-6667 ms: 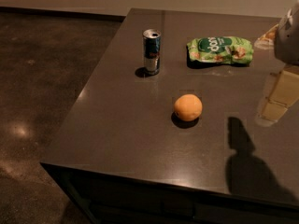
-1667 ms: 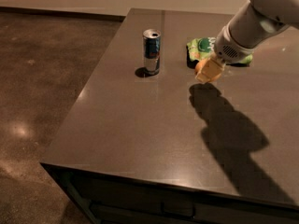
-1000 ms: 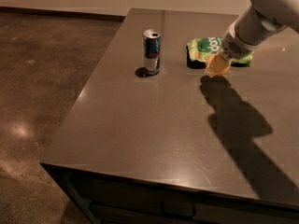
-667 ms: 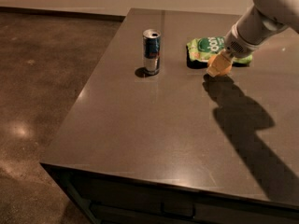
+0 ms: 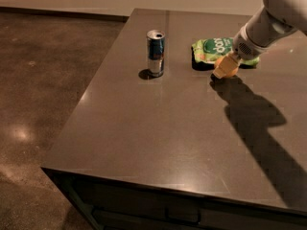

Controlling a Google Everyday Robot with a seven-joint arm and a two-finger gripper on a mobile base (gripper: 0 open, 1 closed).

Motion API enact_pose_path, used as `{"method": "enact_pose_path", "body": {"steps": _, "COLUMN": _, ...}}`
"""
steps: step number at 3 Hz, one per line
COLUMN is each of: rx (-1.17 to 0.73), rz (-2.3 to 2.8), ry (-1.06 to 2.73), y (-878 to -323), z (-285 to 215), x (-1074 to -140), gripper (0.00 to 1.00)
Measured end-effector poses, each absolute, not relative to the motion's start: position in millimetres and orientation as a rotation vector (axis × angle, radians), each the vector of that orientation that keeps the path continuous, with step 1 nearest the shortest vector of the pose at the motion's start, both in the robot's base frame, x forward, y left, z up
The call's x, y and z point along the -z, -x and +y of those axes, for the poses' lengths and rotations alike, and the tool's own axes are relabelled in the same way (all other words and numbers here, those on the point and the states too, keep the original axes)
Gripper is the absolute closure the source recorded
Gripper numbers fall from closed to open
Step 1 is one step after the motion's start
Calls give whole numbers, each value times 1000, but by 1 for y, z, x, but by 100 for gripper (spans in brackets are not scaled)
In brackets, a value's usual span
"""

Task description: Move orange near green rice chip bag

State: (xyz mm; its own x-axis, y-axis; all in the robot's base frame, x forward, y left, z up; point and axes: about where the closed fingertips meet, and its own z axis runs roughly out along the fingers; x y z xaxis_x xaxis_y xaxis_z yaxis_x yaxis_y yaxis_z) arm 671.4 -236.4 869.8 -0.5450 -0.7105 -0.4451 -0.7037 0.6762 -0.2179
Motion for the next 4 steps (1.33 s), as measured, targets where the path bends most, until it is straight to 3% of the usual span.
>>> {"method": "enact_pose_path", "body": {"steps": 2, "rx": 32, "rz": 2365, "ry": 1079, "y": -672, "z": -237, "x": -865, "gripper": 14}}
{"method": "enact_pose_path", "body": {"steps": 3, "rx": 30, "rz": 2366, "ry": 1083, "y": -672, "z": -236, "x": -863, "gripper": 0}}
{"method": "enact_pose_path", "body": {"steps": 4, "rx": 30, "rz": 2367, "ry": 1083, "y": -672, "z": -236, "x": -863, "gripper": 0}}
